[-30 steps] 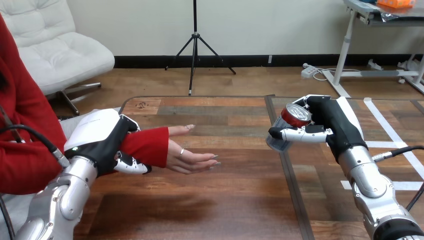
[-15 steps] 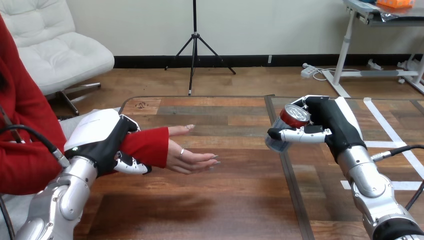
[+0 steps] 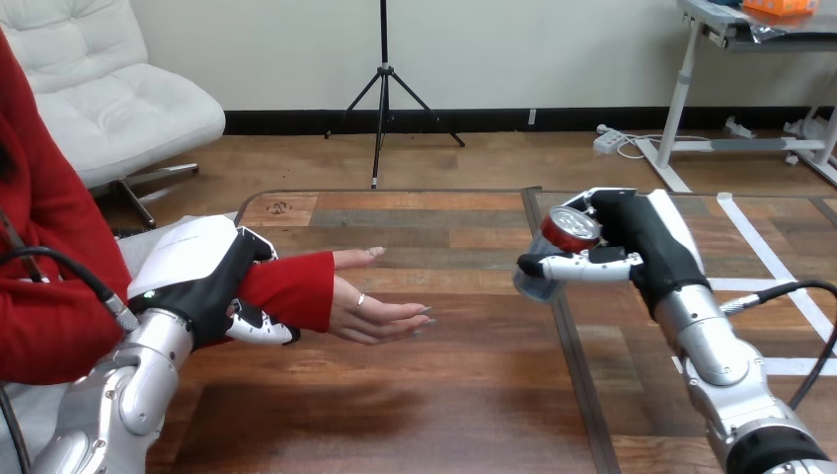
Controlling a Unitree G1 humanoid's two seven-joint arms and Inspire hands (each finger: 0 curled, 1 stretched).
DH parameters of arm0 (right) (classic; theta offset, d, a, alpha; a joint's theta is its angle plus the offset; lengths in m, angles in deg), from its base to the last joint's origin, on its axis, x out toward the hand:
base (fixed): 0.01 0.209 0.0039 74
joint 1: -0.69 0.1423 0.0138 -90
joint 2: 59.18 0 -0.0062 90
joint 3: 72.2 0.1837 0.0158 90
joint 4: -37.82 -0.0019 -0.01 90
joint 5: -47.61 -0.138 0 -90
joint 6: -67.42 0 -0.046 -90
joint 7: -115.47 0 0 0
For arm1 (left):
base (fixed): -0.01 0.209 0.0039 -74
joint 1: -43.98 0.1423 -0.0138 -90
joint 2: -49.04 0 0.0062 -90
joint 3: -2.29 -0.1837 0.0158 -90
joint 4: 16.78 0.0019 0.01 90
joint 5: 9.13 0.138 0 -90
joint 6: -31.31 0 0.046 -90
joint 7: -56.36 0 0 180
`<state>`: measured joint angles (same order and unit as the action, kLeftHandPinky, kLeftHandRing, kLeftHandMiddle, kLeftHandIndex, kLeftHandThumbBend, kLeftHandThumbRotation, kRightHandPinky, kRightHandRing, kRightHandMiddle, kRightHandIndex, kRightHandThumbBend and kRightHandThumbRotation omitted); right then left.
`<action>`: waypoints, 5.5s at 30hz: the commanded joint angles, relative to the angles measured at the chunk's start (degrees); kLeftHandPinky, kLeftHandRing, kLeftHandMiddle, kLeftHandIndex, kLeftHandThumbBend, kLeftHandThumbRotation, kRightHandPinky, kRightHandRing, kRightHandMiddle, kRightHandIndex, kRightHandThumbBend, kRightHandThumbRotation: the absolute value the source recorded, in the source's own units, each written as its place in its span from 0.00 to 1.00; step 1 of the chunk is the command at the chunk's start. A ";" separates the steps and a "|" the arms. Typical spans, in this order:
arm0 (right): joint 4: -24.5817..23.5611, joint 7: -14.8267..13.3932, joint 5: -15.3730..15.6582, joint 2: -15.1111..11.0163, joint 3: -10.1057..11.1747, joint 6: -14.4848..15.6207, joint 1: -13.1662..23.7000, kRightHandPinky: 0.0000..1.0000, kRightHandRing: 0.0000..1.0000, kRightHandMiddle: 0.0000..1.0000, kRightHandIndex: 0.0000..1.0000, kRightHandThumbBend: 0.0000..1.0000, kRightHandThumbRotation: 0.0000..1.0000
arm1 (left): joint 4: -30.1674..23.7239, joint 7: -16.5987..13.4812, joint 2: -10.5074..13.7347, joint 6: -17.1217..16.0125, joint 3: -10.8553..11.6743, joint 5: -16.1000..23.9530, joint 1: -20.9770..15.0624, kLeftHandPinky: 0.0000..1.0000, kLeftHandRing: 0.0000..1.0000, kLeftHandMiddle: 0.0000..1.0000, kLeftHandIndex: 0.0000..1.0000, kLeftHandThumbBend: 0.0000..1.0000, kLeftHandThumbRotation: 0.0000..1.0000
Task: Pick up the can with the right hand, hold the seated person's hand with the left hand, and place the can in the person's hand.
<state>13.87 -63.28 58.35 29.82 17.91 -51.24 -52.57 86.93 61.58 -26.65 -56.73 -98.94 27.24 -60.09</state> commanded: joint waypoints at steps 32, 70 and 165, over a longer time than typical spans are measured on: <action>-4.53 -1.24 3.50 8.35 -4.58 1.97 11.36 0.31 0.36 0.41 0.44 0.82 0.00 | -2.06 -3.65 -2.21 -1.11 1.76 -0.48 -7.89 0.18 0.24 0.33 0.35 0.68 0.00; -5.63 -1.37 4.59 14.17 -7.12 2.00 12.90 0.31 0.36 0.41 0.44 0.83 0.00 | -3.75 -1.71 -5.62 1.48 1.07 -1.00 -11.89 0.19 0.25 0.35 0.37 0.67 0.00; -12.85 3.57 2.60 13.44 -6.34 7.75 9.53 0.45 0.52 0.55 0.58 0.86 0.29 | -5.66 -6.56 -6.37 2.22 -1.15 4.03 -10.77 0.37 0.46 0.52 0.54 0.70 0.01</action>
<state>4.94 -60.38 62.14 44.04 11.00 -43.35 -48.30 87.17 58.74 -32.97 -51.96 -100.06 29.57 -62.74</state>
